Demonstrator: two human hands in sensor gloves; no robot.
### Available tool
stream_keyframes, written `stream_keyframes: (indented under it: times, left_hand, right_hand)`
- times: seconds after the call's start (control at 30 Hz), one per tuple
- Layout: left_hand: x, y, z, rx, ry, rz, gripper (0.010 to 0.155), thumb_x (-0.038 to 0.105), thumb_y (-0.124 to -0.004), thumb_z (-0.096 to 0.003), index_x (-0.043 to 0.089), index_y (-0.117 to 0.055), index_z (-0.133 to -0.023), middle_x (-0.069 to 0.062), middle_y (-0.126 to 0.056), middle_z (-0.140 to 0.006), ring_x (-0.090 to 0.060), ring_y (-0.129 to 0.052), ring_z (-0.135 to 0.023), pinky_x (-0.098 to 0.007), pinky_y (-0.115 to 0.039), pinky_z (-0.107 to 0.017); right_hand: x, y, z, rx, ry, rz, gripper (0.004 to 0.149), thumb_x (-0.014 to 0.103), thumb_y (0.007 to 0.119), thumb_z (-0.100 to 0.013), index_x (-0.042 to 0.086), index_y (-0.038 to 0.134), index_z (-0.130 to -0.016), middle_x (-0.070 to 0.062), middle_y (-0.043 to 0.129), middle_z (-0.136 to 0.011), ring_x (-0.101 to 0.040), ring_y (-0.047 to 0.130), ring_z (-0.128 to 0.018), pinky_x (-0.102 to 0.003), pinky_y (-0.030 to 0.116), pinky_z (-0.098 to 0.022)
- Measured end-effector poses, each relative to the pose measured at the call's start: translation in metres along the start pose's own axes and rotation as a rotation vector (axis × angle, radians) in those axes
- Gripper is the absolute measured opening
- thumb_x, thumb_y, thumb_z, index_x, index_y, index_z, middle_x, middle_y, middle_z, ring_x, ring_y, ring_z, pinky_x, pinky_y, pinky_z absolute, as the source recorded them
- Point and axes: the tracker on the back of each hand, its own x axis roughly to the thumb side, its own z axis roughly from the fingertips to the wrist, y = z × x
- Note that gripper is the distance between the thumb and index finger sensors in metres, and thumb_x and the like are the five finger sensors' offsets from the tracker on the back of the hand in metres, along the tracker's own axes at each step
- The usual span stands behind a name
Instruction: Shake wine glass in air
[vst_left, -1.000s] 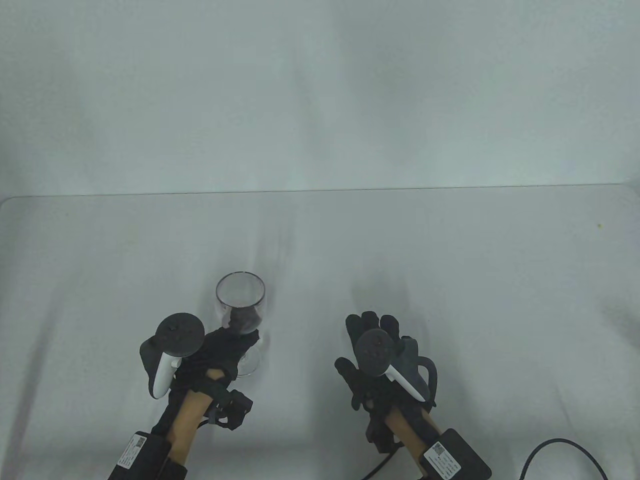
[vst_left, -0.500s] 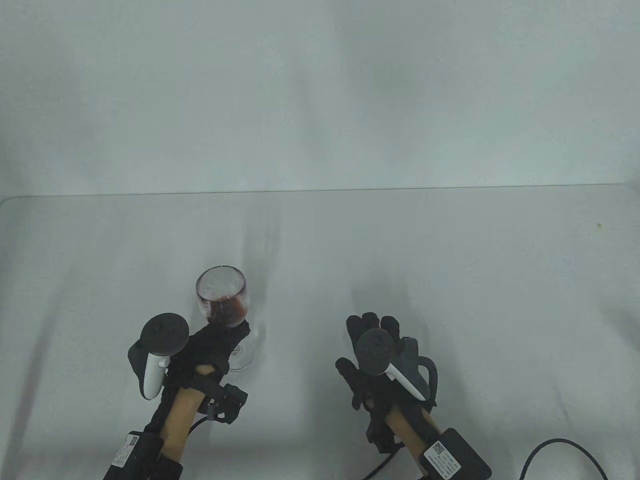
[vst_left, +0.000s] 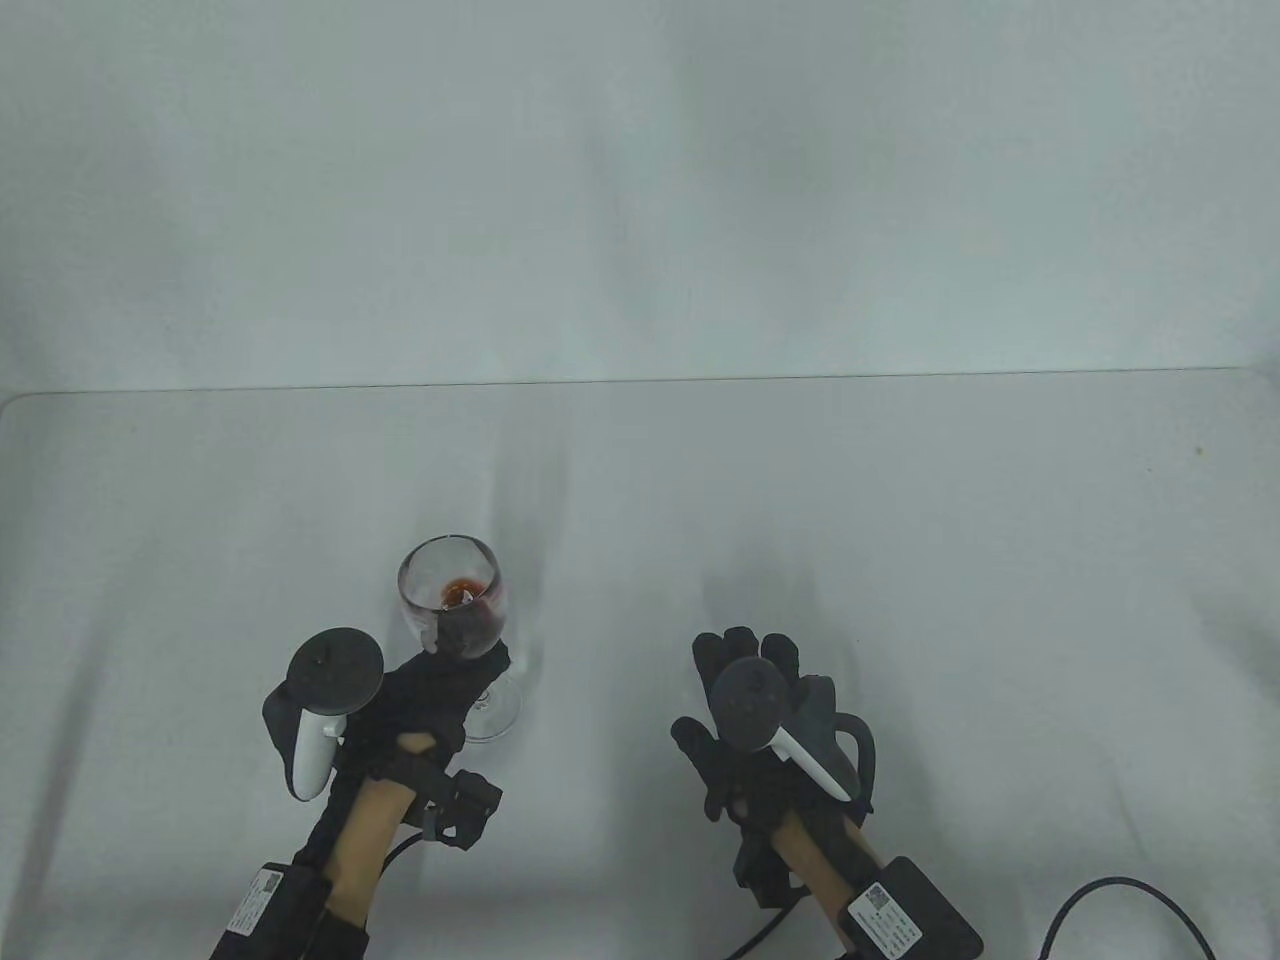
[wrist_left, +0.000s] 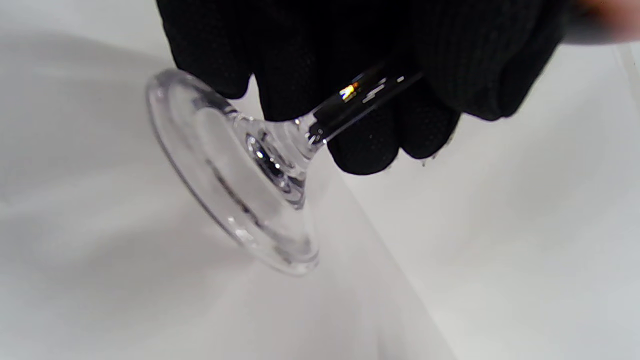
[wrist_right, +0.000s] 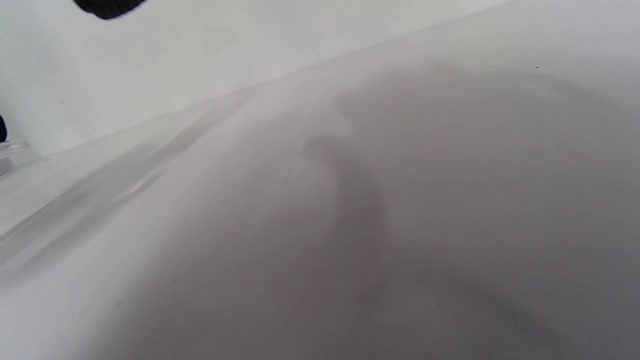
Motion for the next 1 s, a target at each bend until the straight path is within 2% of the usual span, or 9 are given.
stream_keyframes:
  times: [0.07, 0.2, 0.3, 0.47, 0.6, 0.73, 0.87, 1.0]
  left_hand:
    - [-0.0001, -0.0005, -0.0001, -0.013, -0.016, -0.035, 0.04, 0.045, -0.083, -0.0425, 0.037, -0.088, -0.081, 0.008, -0.097, -0.086, -0.021, -0.094, -0.088, -0.048, -0.07, -0.069]
    - [-0.0005, -0.0003, -0.0002, 0.003, -0.004, 0.034, 0.04, 0.045, -0.084, -0.0421, 0.036, -0.089, -0.08, 0.007, -0.098, -0.085, -0.022, -0.094, -0.087, -0.049, -0.071, -0.068]
    - [0.0002, -0.0014, -0.0007, -0.024, -0.032, -0.03, 0.039, 0.045, -0.084, -0.042, 0.037, -0.089, -0.08, 0.007, -0.098, -0.085, -0.021, -0.095, -0.087, -0.048, -0.071, -0.068]
    - [0.0002, -0.0012, 0.0001, 0.015, -0.005, 0.019, 0.04, 0.045, -0.084, -0.0419, 0.037, -0.089, -0.08, 0.007, -0.098, -0.085, -0.021, -0.095, -0.087, -0.048, -0.071, -0.068]
    - [-0.0013, -0.0015, -0.0001, -0.018, -0.024, -0.044, 0.04, 0.046, -0.084, -0.0419, 0.037, -0.089, -0.08, 0.008, -0.098, -0.085, -0.021, -0.095, -0.087, -0.048, -0.071, -0.068]
    - [-0.0014, -0.0017, -0.0007, 0.005, -0.002, 0.02, 0.04, 0.045, -0.084, -0.0417, 0.037, -0.089, -0.08, 0.007, -0.099, -0.084, -0.021, -0.095, -0.087, -0.048, -0.071, -0.068]
    - [0.0, -0.0046, -0.0002, -0.034, -0.037, -0.05, 0.04, 0.046, -0.084, -0.0418, 0.037, -0.089, -0.08, 0.008, -0.098, -0.085, -0.02, -0.094, -0.087, -0.048, -0.071, -0.069]
    - [0.0004, -0.0045, -0.0007, -0.002, -0.019, 0.011, 0.04, 0.045, -0.084, -0.0416, 0.037, -0.089, -0.08, 0.007, -0.098, -0.085, -0.021, -0.094, -0.087, -0.048, -0.071, -0.068]
  right_hand:
    - [0.0, 0.0002, -0.0003, 0.001, 0.001, 0.001, 0.078, 0.063, 0.06, -0.037, 0.038, 0.015, -0.096, 0.008, 0.016, -0.112, -0.033, 0.017, -0.109, -0.065, 0.027, -0.071]
    - [0.0002, -0.0003, 0.0003, 0.002, -0.001, 0.002, 0.078, 0.063, 0.06, -0.037, 0.038, 0.015, -0.096, 0.009, 0.016, -0.112, -0.033, 0.017, -0.109, -0.065, 0.028, -0.072]
    - [0.0003, 0.0, 0.0, 0.007, 0.002, 0.003, 0.078, 0.063, 0.06, -0.037, 0.038, 0.015, -0.096, 0.009, 0.016, -0.112, -0.033, 0.017, -0.109, -0.065, 0.027, -0.072]
    - [0.0004, -0.0003, 0.0002, 0.005, 0.001, 0.002, 0.078, 0.063, 0.06, -0.037, 0.038, 0.015, -0.096, 0.009, 0.016, -0.112, -0.033, 0.017, -0.109, -0.065, 0.028, -0.072]
    - [0.0005, -0.0001, 0.0004, 0.009, 0.002, 0.004, 0.078, 0.063, 0.06, -0.037, 0.038, 0.015, -0.096, 0.009, 0.016, -0.112, -0.033, 0.017, -0.109, -0.065, 0.028, -0.072]
    - [0.0004, -0.0004, 0.0002, 0.009, 0.003, 0.002, 0.078, 0.063, 0.06, -0.037, 0.038, 0.015, -0.096, 0.009, 0.016, -0.112, -0.033, 0.017, -0.109, -0.065, 0.027, -0.072]
    - [0.0006, -0.0003, 0.0002, 0.008, 0.001, 0.002, 0.078, 0.063, 0.06, -0.037, 0.038, 0.016, -0.096, 0.008, 0.016, -0.112, -0.033, 0.017, -0.109, -0.065, 0.027, -0.071]
    - [0.0006, -0.0007, 0.0008, 0.008, 0.002, 0.004, 0.078, 0.063, 0.06, -0.037, 0.038, 0.015, -0.096, 0.009, 0.016, -0.112, -0.033, 0.017, -0.109, -0.065, 0.027, -0.071]
